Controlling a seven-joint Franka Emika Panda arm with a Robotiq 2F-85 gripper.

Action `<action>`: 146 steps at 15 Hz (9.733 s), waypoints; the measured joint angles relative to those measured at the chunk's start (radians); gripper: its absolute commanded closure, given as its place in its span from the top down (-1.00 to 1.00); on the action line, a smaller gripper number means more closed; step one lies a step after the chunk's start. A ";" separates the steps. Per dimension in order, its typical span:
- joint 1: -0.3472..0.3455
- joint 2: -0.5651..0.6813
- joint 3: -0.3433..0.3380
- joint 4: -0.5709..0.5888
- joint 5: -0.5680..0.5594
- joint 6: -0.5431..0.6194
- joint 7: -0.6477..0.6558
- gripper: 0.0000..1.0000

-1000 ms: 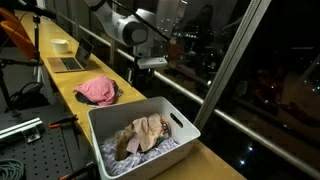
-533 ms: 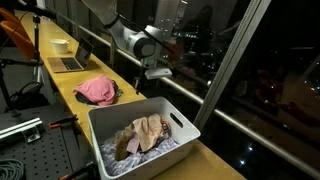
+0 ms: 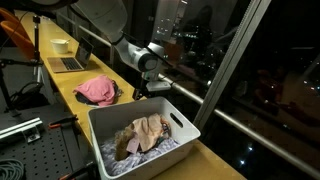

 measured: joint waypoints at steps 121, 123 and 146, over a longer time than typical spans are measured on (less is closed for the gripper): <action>0.062 -0.885 0.027 -0.914 0.198 0.505 0.247 1.00; 0.102 -0.814 0.060 -0.848 0.197 0.485 0.279 1.00; 0.171 -0.059 0.228 -0.460 0.082 0.577 0.593 1.00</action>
